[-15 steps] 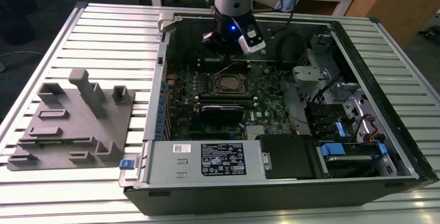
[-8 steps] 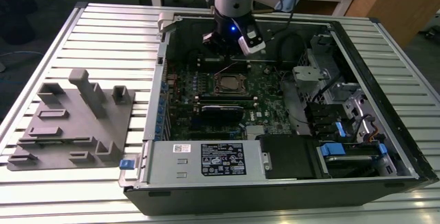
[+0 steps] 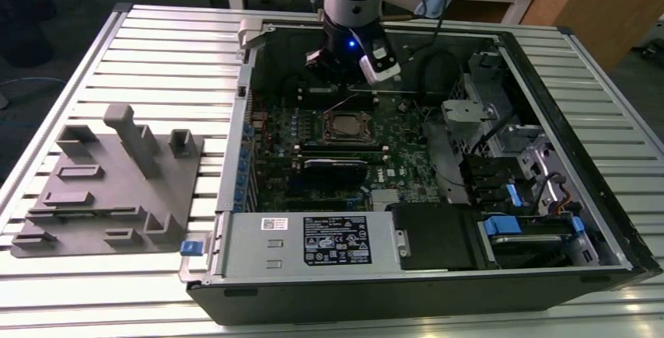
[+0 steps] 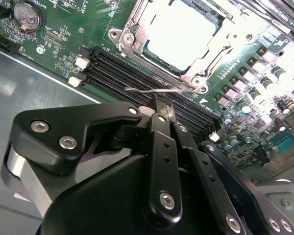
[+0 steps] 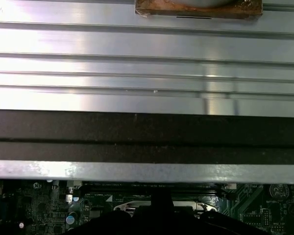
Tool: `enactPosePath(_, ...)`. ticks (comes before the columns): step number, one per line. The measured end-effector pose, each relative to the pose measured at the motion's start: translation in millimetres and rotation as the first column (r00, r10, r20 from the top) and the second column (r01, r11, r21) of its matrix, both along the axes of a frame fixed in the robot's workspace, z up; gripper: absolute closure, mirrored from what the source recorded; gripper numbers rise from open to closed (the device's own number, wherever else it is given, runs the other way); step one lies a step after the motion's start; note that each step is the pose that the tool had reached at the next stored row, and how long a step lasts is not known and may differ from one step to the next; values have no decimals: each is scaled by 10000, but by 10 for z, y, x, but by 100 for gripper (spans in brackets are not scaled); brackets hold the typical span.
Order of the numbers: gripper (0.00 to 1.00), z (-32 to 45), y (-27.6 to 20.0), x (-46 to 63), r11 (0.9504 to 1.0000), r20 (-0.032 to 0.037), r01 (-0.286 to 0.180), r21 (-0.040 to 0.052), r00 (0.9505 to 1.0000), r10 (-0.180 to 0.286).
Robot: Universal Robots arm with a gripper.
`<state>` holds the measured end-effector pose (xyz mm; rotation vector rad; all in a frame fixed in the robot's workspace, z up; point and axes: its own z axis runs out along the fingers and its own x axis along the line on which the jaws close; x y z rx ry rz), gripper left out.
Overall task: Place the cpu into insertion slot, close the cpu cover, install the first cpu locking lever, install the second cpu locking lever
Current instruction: 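Install the first cpu locking lever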
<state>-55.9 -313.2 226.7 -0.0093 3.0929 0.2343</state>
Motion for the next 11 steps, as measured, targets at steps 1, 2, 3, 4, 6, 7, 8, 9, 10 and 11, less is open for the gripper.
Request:
enactPosePath(1, 89, 0, 0, 0, 10000, 0, 0, 0, 10000, 0)
enactPosePath(2, 89, 0, 0, 0, 10000, 0, 0, 0, 10000, 0)
enactPosePath(3, 89, -1, 0, 0, 10000, 0, 0, 0, 10000, 0)
enactPosePath(4, 89, -3, 0, 0, 10000, 1, 0, 2, 10000, 0)
enactPosePath(6, 89, -6, 0, 3, 10000, 1, -1, 1, 10000, 1)
enactPosePath(7, 89, -7, 0, 5, 10000, 0, -2, 0, 10000, 2)
enactPosePath(8, 89, -7, -1, 7, 10000, 0, -1, 0, 10000, 1)
enactPosePath(9, 89, -8, -2, 9, 10000, 0, 0, 1, 10000, 0)
enactPosePath(10, 89, -8, -2, 12, 10000, 1, 0, 2, 10000, 0)
enactPosePath(11, 89, -8, -4, 14, 10000, 1, 0, 2, 10000, 0)
